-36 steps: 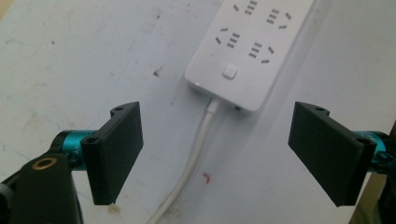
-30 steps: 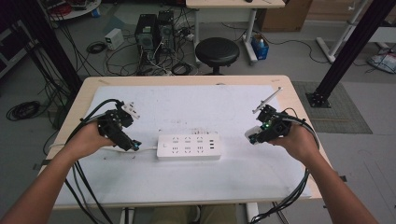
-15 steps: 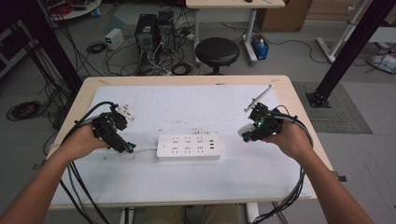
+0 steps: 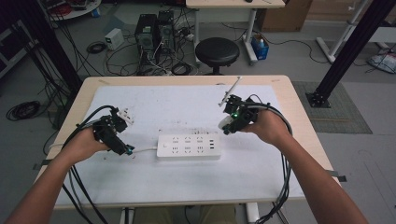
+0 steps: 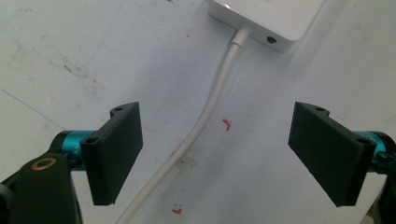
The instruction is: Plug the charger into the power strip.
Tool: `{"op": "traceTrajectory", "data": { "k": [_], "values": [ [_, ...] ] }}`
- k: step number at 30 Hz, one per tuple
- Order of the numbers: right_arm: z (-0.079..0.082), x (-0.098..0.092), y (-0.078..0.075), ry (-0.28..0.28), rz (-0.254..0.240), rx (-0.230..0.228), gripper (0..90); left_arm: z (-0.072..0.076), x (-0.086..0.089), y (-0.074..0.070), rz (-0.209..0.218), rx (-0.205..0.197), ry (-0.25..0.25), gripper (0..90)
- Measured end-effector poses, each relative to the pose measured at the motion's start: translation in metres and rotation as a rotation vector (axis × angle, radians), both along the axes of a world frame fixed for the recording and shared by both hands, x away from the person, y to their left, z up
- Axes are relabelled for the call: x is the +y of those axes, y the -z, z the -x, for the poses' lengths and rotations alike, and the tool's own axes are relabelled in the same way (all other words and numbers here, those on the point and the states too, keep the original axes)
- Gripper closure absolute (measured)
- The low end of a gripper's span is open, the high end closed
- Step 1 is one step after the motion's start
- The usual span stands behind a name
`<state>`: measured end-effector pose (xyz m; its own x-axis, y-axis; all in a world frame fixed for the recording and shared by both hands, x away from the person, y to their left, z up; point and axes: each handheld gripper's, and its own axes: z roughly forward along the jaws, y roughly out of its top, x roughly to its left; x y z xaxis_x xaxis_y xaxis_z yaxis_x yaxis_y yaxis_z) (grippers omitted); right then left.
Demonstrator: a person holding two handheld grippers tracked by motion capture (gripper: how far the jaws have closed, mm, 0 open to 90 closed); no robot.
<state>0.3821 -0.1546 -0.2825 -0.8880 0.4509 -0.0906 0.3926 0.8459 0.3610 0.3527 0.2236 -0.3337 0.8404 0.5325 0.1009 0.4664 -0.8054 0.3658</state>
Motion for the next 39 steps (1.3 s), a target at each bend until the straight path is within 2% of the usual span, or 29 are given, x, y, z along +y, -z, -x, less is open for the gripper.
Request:
{"op": "traceTrajectory", "data": {
  "k": [3,7,8,11,13,16,17,18,21,22,23,28,29,31,32,33,39],
  "values": [
    [-0.004,0.016,0.002,-0.058,0.032,-0.005,61.8,0.000,-0.001,0.001,-0.006,-0.005,0.014,17.8],
    [-0.009,0.042,0.013,-0.132,0.072,0.014,61.8,0.001,-0.003,0.004,-0.020,-0.004,0.031,17.8],
    [-0.010,0.047,0.016,-0.140,0.085,0.019,61.8,0.001,-0.004,0.005,-0.009,-0.007,0.021,17.8],
    [-0.014,0.059,0.027,-0.169,0.116,0.029,61.8,0.000,-0.003,0.004,-0.035,-0.008,0.037,17.8],
    [-0.017,0.067,0.035,-0.192,0.136,0.031,61.8,0.001,-0.002,0.005,-0.025,-0.010,0.027,17.8],
    [-0.021,0.079,0.047,-0.208,0.192,0.045,61.9,0.001,-0.001,0.006,-0.020,-0.012,0.020,17.8],
    [-0.022,0.081,0.050,-0.206,0.205,0.048,61.9,0.002,-0.002,0.008,-0.004,-0.015,0.007,17.8],
    [-0.023,0.085,0.054,-0.222,0.219,0.052,61.8,0.002,-0.001,0.007,-0.021,-0.012,0.018,17.8],
    [-0.027,0.091,0.061,-0.248,0.253,0.052,61.9,0.002,-0.002,0.011,-0.014,-0.010,0.009,17.8],
    [-0.027,0.092,0.063,-0.239,0.258,0.059,61.9,0.001,-0.001,0.012,-0.022,-0.005,0.017,17.8],
    [-0.028,0.094,0.064,-0.257,0.263,0.056,61.9,0.001,-0.001,0.013,-0.022,-0.004,0.018,17.8],
    [-0.030,0.098,0.070,-0.276,0.288,0.059,61.9,0.000,0.002,0.017,-0.013,0.000,0.008,17.8],
    [-0.031,0.099,0.070,-0.282,0.280,0.058,61.9,0.000,0.002,0.017,-0.011,0.000,0.007,17.8],
    [-0.032,0.101,0.070,-0.305,0.284,0.052,61.9,0.000,0.003,0.018,-0.012,0.003,0.007,17.8],
    [-0.031,0.103,0.070,-0.314,0.286,0.065,61.9,0.000,0.003,0.020,-0.001,0.004,-0.001,17.8],
    [-0.030,0.104,0.071,-0.331,0.287,0.062,61.9,0.000,0.004,0.019,-0.011,0.007,0.006,17.8],
    [-0.026,0.110,0.074,-0.405,0.353,0.037,62.0,-0.001,0.004,0.020,-0.002,0.009,0.000,17.8]
  ]
}}
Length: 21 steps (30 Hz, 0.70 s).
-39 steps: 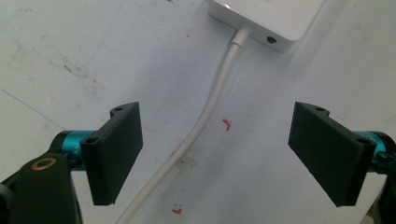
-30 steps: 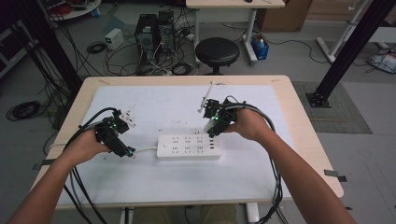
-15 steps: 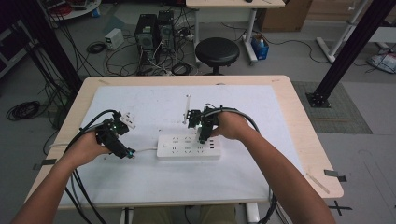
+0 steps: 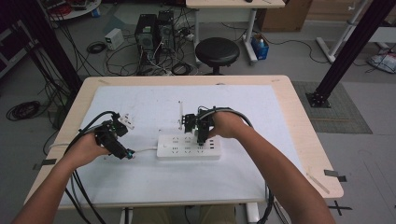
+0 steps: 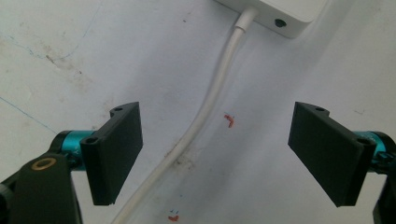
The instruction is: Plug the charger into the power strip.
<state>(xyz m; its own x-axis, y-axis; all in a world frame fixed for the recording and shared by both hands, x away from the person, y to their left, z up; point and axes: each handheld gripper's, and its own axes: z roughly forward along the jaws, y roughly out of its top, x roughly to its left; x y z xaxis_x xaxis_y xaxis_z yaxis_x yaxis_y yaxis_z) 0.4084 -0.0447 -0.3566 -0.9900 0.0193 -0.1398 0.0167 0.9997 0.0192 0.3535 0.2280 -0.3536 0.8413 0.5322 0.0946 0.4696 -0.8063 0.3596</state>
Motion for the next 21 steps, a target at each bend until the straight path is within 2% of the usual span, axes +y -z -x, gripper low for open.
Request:
{"op": "traceTrajectory", "data": {
  "k": [3,6,7,8,11,14,16,17,18,19,20,21],
  "values": [
    [0.0005,0.0004,0.0009,-0.109,0.003,-0.011,62.0,-0.0001,-0.0006,0.0000,0.001,0.000,0.000,17.8],
    [-0.0016,0.0025,0.0006,-0.055,0.013,0.005,62.0,-0.0001,-0.0008,0.0003,0.000,0.000,0.000,17.8],
    [-0.0018,0.0037,0.0003,-0.015,0.018,0.010,62.1,0.0004,-0.0012,0.0013,0.009,0.000,-0.010,17.8],
    [-0.0023,0.0045,0.0007,-0.019,0.016,0.009,62.1,0.0000,-0.0009,0.0011,0.004,0.001,-0.005,17.8],
    [-0.0010,0.0059,0.0013,0.014,0.022,0.010,62.3,-0.0002,-0.0006,0.0013,0.003,0.000,-0.002,17.8],
    [-0.0002,0.0069,0.0017,0.019,0.027,0.003,62.4,0.0001,-0.0013,0.0028,0.018,0.000,-0.012,17.8],
    [0.0018,0.0080,0.0067,-0.011,0.054,-0.012,62.4,-0.0004,-0.0007,0.0022,0.010,0.000,-0.005,17.8],
    [0.0013,0.0090,0.0067,-0.002,0.054,-0.008,62.4,-0.0002,-0.0009,0.0029,0.020,-0.001,-0.010,17.8],
    [0.0009,0.0087,0.0065,0.004,0.052,-0.009,62.4,-0.0009,-0.0003,0.0023,0.008,0.002,-0.001,17.8],
    [0.0005,0.0085,0.0063,0.015,0.053,-0.004,62.4,-0.0006,-0.0006,0.0033,0.020,0.001,-0.010,17.8],
    [-0.0003,0.0087,0.0064,0.014,0.054,0.001,62.5,-0.0014,0.0002,0.0028,0.008,0.001,-0.003,17.8],
    [-0.0009,0.0089,0.0063,0.022,0.056,0.008,62.5,-0.0011,-0.0001,0.0040,0.022,0.000,-0.011,17.8]
  ]
}}
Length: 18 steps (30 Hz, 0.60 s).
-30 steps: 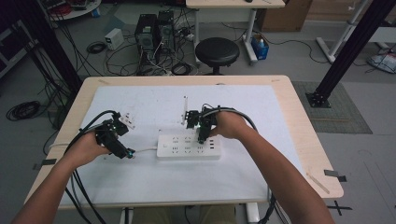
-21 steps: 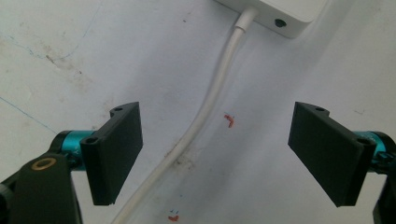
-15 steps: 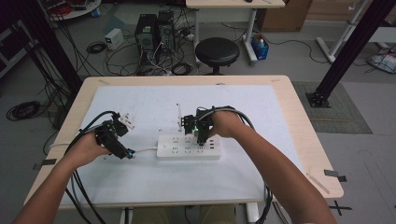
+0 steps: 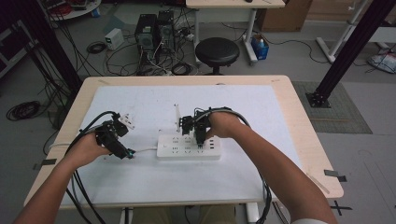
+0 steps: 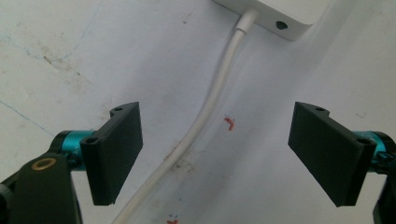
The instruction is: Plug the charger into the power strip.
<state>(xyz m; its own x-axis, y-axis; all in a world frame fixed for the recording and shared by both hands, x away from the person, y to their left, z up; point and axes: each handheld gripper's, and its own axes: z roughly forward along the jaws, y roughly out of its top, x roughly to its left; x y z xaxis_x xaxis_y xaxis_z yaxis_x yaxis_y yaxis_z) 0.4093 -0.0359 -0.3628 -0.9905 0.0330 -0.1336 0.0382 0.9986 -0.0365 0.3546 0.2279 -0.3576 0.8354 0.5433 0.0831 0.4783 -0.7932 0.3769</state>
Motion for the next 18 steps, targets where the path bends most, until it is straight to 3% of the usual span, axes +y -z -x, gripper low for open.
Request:
{"op": "traceTrajectory", "data": {
  "k": [6,12,16,18],
  "values": [
    [-0.003,0.003,0.000,0.028,0.015,0.019,62.6,-0.001,0.000,0.003,0.006,0.000,0.005,17.8],
    [-0.002,0.003,0.000,0.002,0.020,0.008,62.5,-0.002,0.001,0.006,0.023,0.003,-0.005,17.8],
    [0.002,0.008,0.004,-0.036,0.065,-0.019,62.5,-0.002,0.002,0.005,0.010,0.004,0.008,17.8],
    [0.002,0.012,0.005,-0.026,0.075,-0.018,62.5,-0.001,0.002,0.006,0.013,0.005,0.005,17.8]
  ]
}}
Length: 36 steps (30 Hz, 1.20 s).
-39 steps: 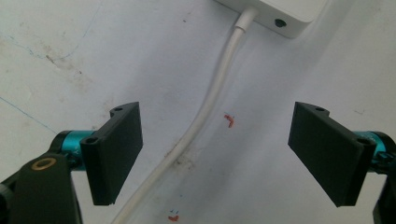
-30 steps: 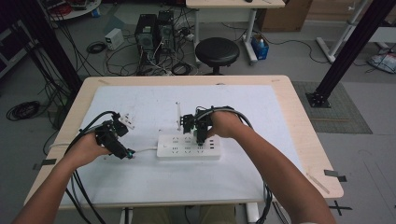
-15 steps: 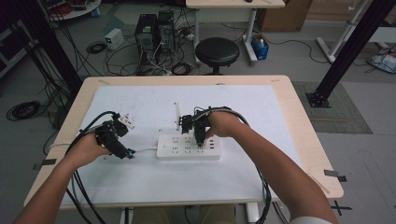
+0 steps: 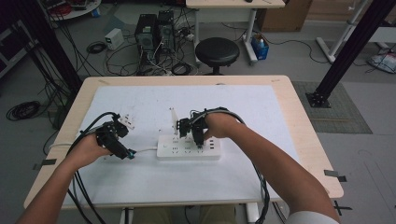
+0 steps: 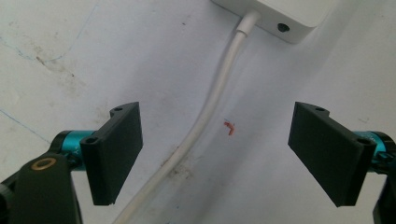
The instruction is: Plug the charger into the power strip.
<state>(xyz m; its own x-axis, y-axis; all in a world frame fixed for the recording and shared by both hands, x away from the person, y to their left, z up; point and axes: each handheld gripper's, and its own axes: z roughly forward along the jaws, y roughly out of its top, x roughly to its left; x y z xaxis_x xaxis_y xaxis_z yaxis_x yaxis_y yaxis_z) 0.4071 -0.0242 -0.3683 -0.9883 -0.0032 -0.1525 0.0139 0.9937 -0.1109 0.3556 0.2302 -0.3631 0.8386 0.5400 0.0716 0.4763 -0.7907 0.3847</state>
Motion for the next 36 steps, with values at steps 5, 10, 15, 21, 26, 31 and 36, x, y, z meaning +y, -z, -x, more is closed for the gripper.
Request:
{"op": "traceTrajectory", "data": {
  "k": [5,10,15,21,26,31,36],
  "values": [
    [-0.003,0.000,0.001,0.006,-0.009,0.013,62.5,-0.001,0.003,0.003,0.010,0.002,-0.015,17.8],
    [-0.003,0.001,0.002,0.004,0.002,0.015,62.5,-0.001,0.003,0.004,0.012,0.005,-0.012,17.8],
    [-0.005,-0.002,0.002,0.027,-0.022,0.025,62.2,-0.003,0.002,0.006,0.012,0.006,-0.006,17.8],
    [-0.008,-0.012,0.004,0.050,-0.108,0.043,61.7,-0.004,0.003,0.005,0.022,0.001,-0.014,17.8],
    [-0.009,-0.021,0.004,0.060,-0.177,0.053,60.8,-0.003,0.003,0.003,0.024,-0.004,-0.012,17.8],
    [-0.013,-0.031,0.006,0.128,-0.224,0.108,30.0,-0.003,0.007,0.001,0.059,-0.015,-0.039,17.8],
    [-0.019,-0.047,-0.010,0.259,-0.310,0.058,15.7,-0.004,0.010,-0.003,0.073,-0.025,-0.052,17.8]
  ]
}}
